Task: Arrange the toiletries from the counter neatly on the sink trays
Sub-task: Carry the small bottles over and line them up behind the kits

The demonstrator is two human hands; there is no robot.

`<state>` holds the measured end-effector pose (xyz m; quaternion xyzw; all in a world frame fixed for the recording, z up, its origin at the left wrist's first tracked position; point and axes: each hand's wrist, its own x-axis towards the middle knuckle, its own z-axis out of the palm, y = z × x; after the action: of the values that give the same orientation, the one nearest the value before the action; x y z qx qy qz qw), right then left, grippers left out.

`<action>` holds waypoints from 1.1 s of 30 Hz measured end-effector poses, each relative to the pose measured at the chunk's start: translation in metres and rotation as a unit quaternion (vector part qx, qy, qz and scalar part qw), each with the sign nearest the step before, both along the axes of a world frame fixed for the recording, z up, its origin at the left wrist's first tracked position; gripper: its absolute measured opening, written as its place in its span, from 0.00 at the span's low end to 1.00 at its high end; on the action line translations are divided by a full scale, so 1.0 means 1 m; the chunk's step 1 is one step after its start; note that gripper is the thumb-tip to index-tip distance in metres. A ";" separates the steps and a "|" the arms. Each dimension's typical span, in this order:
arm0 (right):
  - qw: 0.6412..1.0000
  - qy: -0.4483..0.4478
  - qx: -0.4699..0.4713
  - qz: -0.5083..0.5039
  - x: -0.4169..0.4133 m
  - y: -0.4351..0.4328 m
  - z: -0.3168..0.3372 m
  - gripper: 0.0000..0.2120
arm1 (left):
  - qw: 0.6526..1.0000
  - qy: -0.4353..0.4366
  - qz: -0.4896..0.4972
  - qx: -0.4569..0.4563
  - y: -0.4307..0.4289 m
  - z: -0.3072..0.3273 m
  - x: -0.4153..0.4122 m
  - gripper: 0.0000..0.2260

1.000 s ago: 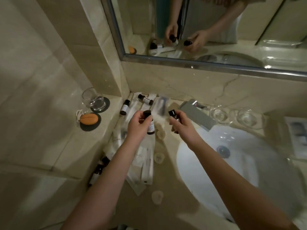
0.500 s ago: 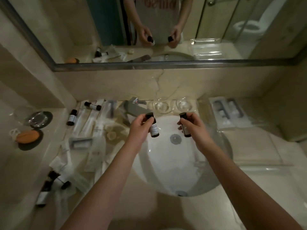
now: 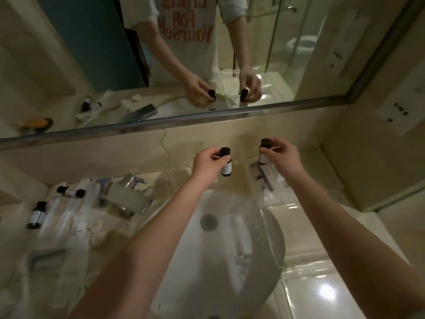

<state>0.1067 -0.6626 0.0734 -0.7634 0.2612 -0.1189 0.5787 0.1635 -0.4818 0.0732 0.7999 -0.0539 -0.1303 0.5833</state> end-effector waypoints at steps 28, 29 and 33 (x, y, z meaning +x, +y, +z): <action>0.976 0.028 -0.175 0.127 0.060 -0.089 -0.033 0.14 | 0.908 -0.138 -0.099 0.383 -0.106 -0.018 0.062 0.16; 0.968 0.037 -0.194 0.152 0.061 -0.089 -0.030 0.14 | 0.898 -0.136 -0.118 0.402 -0.110 -0.015 0.062 0.15; 0.945 0.072 -0.259 0.184 0.064 -0.090 -0.023 0.13 | 0.880 -0.128 -0.180 0.420 -0.118 -0.007 0.069 0.10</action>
<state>0.1708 -0.7526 0.0502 -0.9283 0.1172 -0.0184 0.3523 0.2323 -0.5996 0.0661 0.9560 -0.2114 -0.1403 0.1470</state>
